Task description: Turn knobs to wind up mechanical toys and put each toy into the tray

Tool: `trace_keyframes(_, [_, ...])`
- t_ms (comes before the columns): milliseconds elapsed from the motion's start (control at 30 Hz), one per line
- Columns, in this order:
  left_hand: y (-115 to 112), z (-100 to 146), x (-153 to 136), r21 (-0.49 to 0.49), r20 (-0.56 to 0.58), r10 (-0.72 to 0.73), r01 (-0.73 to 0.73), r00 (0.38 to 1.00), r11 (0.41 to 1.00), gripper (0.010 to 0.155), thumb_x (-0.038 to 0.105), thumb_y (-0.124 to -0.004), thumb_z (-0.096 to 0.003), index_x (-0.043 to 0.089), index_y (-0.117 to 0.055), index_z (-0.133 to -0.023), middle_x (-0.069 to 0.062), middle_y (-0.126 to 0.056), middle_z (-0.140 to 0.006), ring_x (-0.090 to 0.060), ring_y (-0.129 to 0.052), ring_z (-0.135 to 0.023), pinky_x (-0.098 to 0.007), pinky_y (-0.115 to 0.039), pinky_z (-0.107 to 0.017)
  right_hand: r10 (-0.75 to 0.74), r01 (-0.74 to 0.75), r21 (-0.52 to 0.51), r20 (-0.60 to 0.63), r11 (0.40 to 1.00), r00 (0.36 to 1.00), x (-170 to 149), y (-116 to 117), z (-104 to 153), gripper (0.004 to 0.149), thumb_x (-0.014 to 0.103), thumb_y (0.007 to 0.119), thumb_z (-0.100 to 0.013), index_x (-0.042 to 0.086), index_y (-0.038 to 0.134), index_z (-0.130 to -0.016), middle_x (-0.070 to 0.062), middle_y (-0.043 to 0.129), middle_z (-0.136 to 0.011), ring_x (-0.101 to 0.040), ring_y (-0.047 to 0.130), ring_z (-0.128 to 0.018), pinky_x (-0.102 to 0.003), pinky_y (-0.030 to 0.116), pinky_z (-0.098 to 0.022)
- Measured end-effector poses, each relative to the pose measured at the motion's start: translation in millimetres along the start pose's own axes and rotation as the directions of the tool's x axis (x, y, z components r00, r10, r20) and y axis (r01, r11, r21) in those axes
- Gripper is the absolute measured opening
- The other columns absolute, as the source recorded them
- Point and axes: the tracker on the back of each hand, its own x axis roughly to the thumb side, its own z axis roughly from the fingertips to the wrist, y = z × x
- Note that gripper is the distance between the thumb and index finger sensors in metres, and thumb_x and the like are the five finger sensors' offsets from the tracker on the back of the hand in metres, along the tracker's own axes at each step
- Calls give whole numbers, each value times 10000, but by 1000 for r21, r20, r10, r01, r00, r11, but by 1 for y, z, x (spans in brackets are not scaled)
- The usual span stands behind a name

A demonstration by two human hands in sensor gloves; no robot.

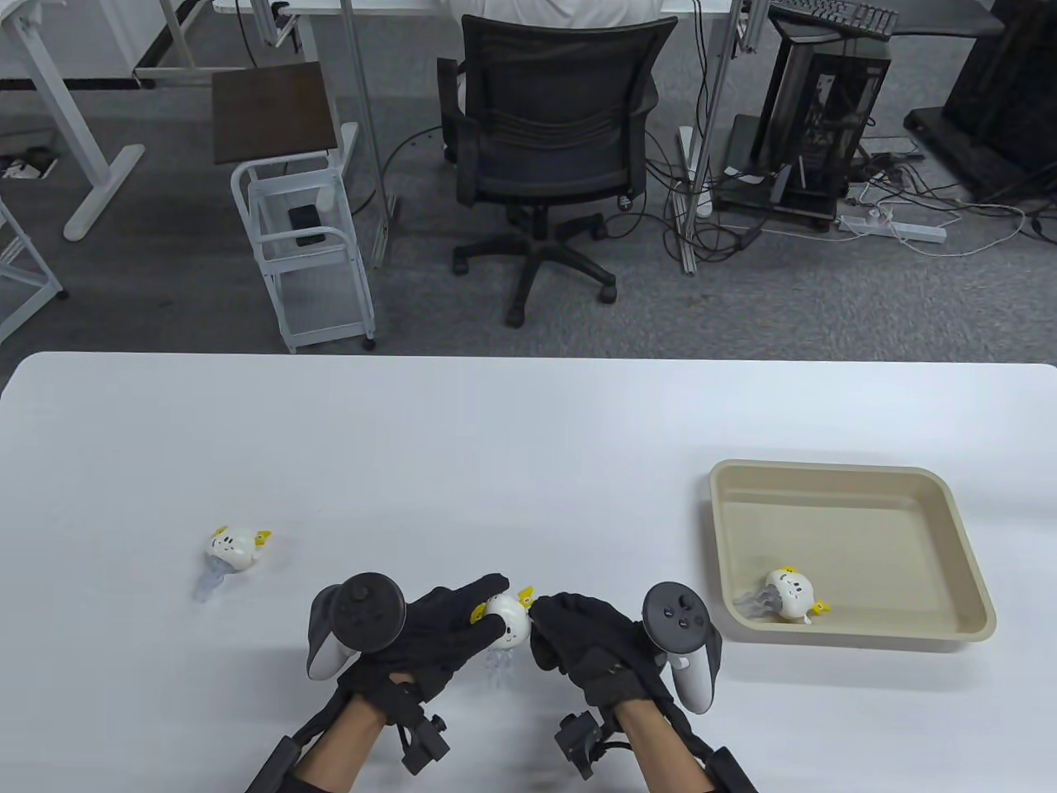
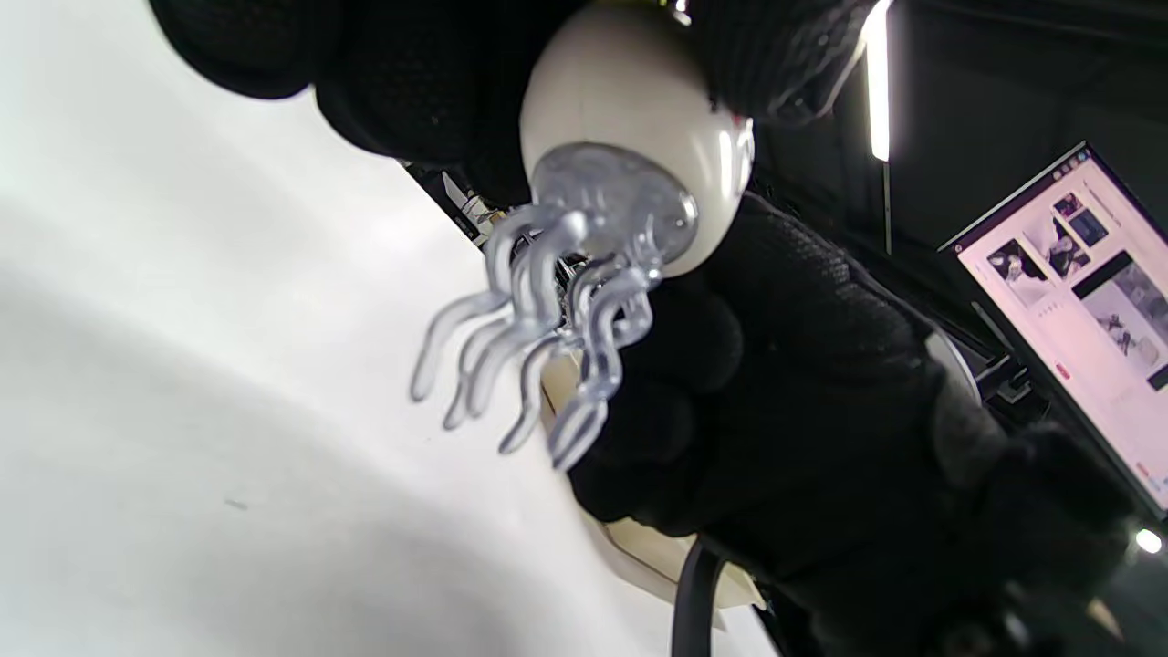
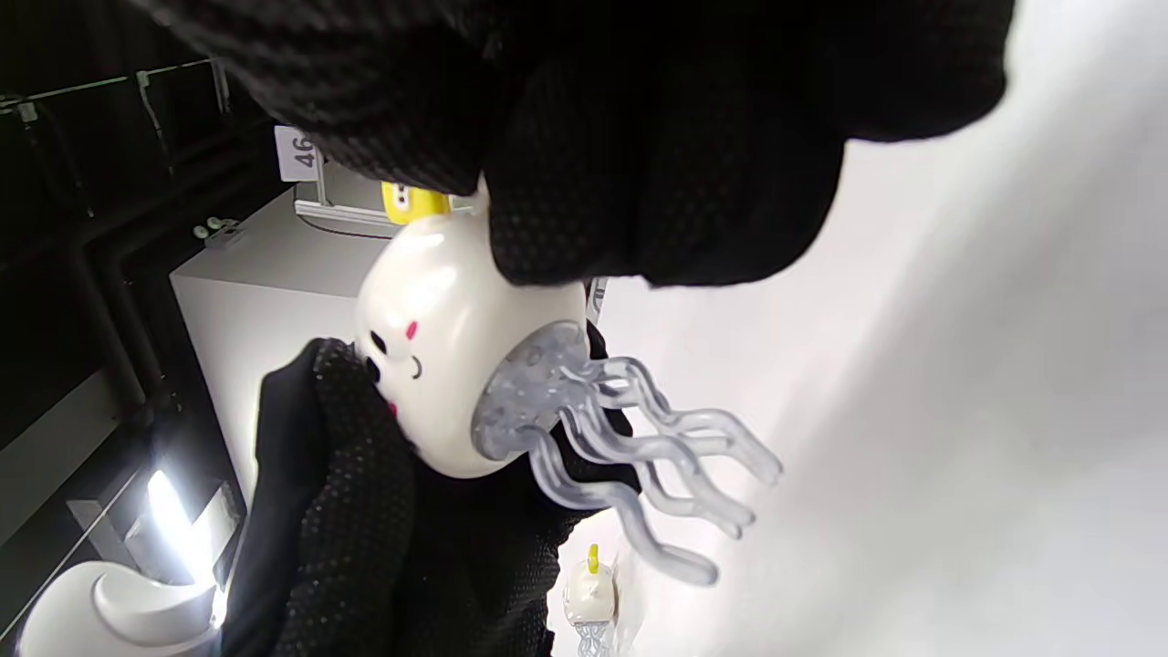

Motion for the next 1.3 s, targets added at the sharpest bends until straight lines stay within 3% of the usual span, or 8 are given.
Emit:
trace_keyframes(233, [2, -1, -16, 3, -103, 203, -204, 974, 979, 701, 498, -695, -568, -7, -686, -1054, -157, -897, -883, -371, -903, -672, -556, -773, -545, 154, -153, -21, 137, 988, 978, 8, 0, 3, 402, 393, 745, -686, 59, 791, -905, -120, 911, -783, -330, 933, -636, -427, 802, -547])
trace_keyframes(400, [2, -1, -30, 1, -204, 425, -434, 882, 901, 718, 515, -665, -578, -44, -708, -1026, -151, -931, -834, -347, -935, -617, -538, -799, -508, 189, -197, 13, 240, 980, 952, 15, 2, 6, 453, 373, 758, -684, 87, 685, -1027, -148, 821, -929, -364, 864, -768, -456, 749, -639])
trace_keyframes(667, [-3, -1, -39, -63, -247, 587, -617, 771, 785, 738, 530, -625, -591, -85, -742, -982, -139, -966, -770, -321, -959, -556, -522, -820, -470, 256, -272, -4, 349, 962, 902, 27, 2, 10, 389, 348, 750, -681, 156, 698, -1015, -106, 805, -955, -342, 845, -804, -447, 734, -671])
trace_keyframes(833, [1, -2, -27, -36, -178, 446, -459, 877, 888, 718, 506, -655, -582, -61, -711, -1018, -159, -934, -818, -351, -931, -605, -544, -795, -503, 269, -267, -47, 279, 962, 922, 24, 2, 8, 368, 357, 740, -680, 100, 766, -943, -95, 885, -835, -311, 914, -693, -419, 787, -599])
trace_keyframes(900, [3, -1, -18, -16, -108, 287, -291, 952, 957, 700, 482, -686, -571, -27, -680, -1052, -177, -897, -870, -381, -901, -658, -568, -769, -537, 178, -178, -18, 199, 984, 964, 16, 1, 5, 372, 354, 749, -680, 55, 794, -897, -110, 912, -766, -312, 940, -617, -416, 808, -541])
trace_keyframes(1033, [3, -1, -5, 1, -28, 98, -98, 995, 995, 678, 438, -736, -554, 34, -644, -1090, -184, -827, -955, -422, -837, -742, -592, -726, -589, 43, -44, 9, 59, 999, 997, 6, 0, 0, 369, 345, 763, -670, 10, 842, -803, -120, 946, -646, -304, 967, -486, -410, 832, -438])
trace_keyframes(1167, [1, -2, -6, -9, -37, 106, -106, 994, 994, 680, 444, -717, -561, 24, -640, -1089, -180, -830, -951, -414, -841, -740, -586, -731, -587, 38, -38, -7, 45, 999, 998, 7, -1, 1, 370, 342, 771, -663, 1, 855, -781, -127, 953, -620, -309, 970, -458, -415, 835, -413])
trace_keyframes(1300, [0, -3, -15, 0, -103, 228, -229, 968, 973, 699, 488, -667, -575, -16, -670, -1060, -159, -886, -889, -369, -896, -675, -555, -775, -545, 121, -117, -39, 125, 992, 985, 11, -2, 4, 381, 372, 755, -678, 43, 820, -859, -122, 930, -728, -329, 950, -579, -428, 814, -506])
